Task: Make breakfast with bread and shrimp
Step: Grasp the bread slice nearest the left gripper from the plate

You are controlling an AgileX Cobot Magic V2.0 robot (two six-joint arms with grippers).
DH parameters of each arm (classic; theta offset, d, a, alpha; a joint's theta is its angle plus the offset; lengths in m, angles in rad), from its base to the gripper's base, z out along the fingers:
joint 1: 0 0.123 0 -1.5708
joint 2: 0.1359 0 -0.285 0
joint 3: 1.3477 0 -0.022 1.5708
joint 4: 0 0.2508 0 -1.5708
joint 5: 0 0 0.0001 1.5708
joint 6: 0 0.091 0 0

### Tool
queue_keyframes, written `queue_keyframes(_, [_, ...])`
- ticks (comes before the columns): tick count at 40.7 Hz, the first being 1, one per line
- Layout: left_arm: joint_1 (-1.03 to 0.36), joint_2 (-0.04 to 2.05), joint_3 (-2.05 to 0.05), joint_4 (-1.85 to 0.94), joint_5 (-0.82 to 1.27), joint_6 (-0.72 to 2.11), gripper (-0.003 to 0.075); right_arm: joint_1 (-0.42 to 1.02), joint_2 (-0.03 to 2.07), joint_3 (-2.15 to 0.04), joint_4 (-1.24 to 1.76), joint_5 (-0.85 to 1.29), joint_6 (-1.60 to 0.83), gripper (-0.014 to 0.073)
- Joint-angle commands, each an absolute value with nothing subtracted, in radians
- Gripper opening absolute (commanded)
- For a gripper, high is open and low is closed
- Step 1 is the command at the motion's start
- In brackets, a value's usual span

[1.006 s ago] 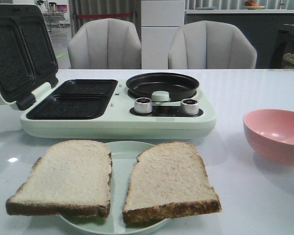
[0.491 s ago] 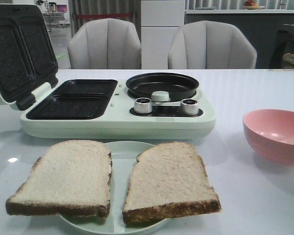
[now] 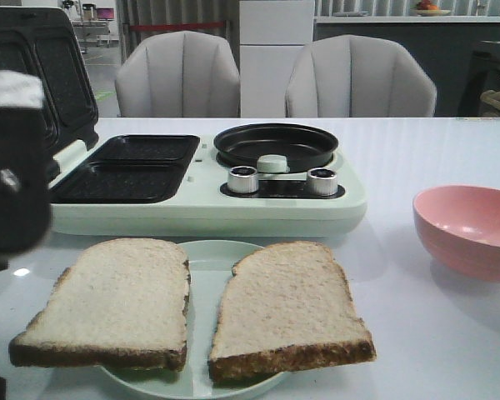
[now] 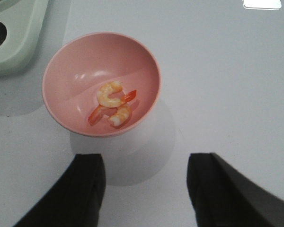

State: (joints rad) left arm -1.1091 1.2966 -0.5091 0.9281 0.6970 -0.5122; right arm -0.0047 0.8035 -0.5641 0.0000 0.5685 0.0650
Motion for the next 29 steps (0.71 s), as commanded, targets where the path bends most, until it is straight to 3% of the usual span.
queue_keyframes(1, [-1.144, 1.367, -0.534, 1.119, 0.714, -0.653, 0.0563, -0.010, 0.802, -0.592, -0.009, 0.512, 0.059, 0.0498])
queue_keyframes(20, [-1.144, 1.538, -0.534, 1.395, 0.758, -0.835, 0.0553, -0.010, 0.802, -0.592, -0.009, 0.512, 0.059, 0.0498])
queue_keyframes(25, [-1.144, 1.538, -0.534, 1.419, 0.758, -0.849, 0.0475, -0.010, 0.802, -0.592, -0.009, 0.512, 0.059, 0.0498])
queue_keyframes(29, [-1.144, 1.538, -0.534, 1.421, 0.756, -0.849, 0.0370, -0.010, 0.802, -0.592, -0.009, 0.512, 0.059, 0.0498])
